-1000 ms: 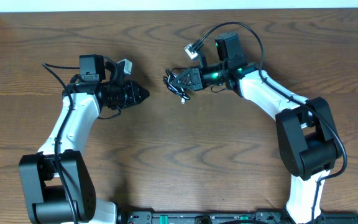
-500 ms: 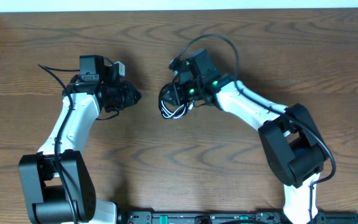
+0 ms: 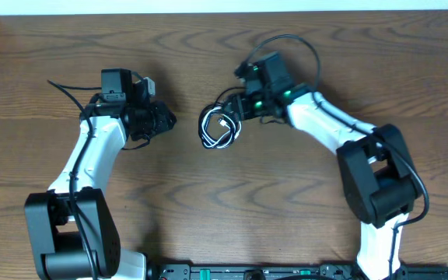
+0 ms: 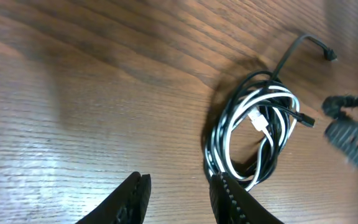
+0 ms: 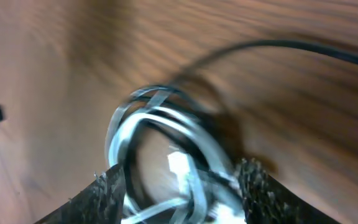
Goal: Untangle cables
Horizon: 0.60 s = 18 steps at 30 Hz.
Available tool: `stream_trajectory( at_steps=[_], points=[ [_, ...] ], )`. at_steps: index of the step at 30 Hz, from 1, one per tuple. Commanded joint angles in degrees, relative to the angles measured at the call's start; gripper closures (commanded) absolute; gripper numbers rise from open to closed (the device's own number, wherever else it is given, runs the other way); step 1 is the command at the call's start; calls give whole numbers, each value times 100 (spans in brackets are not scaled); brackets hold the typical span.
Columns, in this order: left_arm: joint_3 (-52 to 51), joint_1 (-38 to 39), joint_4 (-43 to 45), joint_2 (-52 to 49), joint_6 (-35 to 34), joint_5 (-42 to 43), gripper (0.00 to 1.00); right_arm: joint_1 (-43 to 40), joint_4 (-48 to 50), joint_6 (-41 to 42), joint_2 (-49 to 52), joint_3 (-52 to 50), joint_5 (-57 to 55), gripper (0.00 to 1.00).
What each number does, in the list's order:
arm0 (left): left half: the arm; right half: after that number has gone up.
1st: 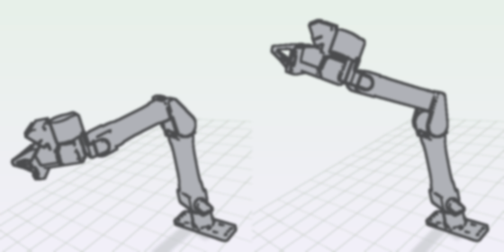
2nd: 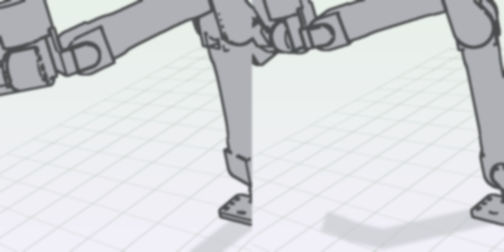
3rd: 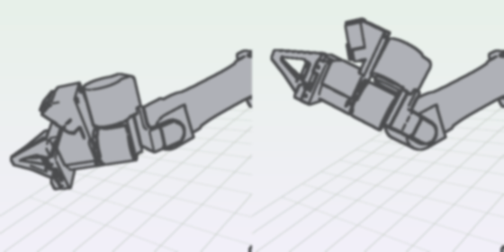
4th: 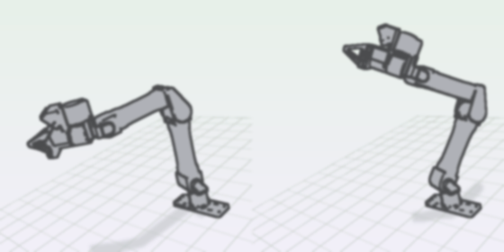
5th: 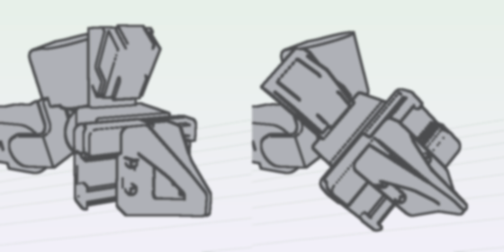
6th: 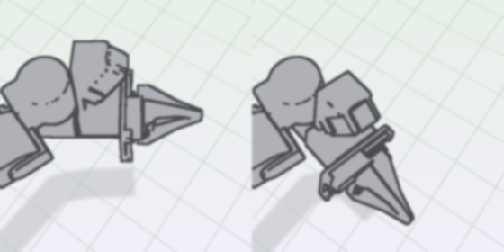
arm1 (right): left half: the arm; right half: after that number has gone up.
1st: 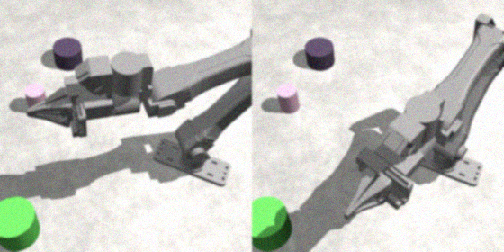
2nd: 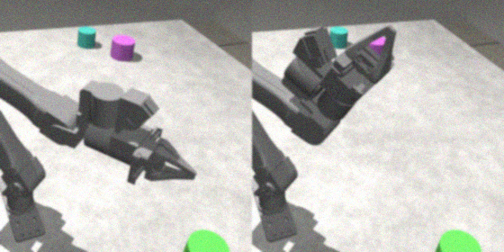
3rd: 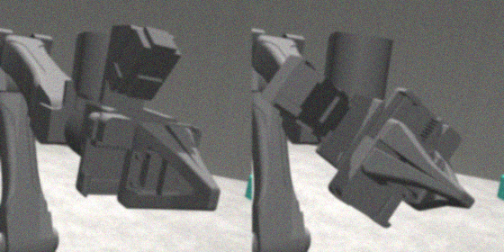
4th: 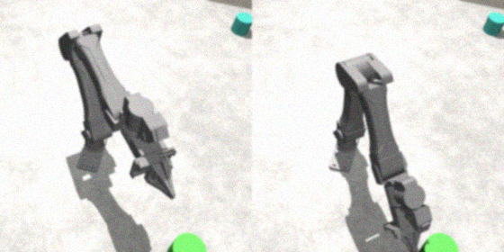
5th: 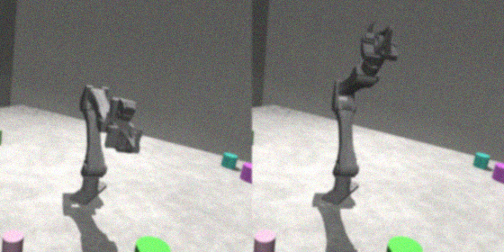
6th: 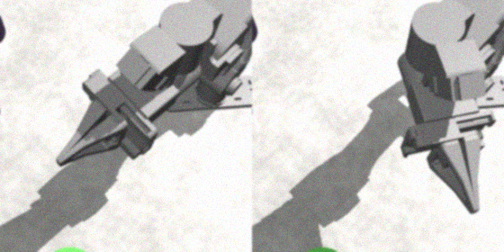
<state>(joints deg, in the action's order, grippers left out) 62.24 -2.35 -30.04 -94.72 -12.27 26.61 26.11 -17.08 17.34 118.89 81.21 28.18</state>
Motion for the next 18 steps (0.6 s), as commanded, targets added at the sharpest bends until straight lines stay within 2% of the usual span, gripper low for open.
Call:
stream_trajectory(
  at_steps=[1, 6, 18],
  points=[
    [-22, 205, 59, -50, -50, -116, 63, -308, -267, -39, 101, 120, -68, 44],
    [-22, 568, 153, -118, -52, -702, 63, -697, -664, 24, 103, 118, -92, 45],
    [-22, 1005, 741, -807, -46, -826, 62, -649, -807, 44, 103, 118, -105, 46]
  ],
)
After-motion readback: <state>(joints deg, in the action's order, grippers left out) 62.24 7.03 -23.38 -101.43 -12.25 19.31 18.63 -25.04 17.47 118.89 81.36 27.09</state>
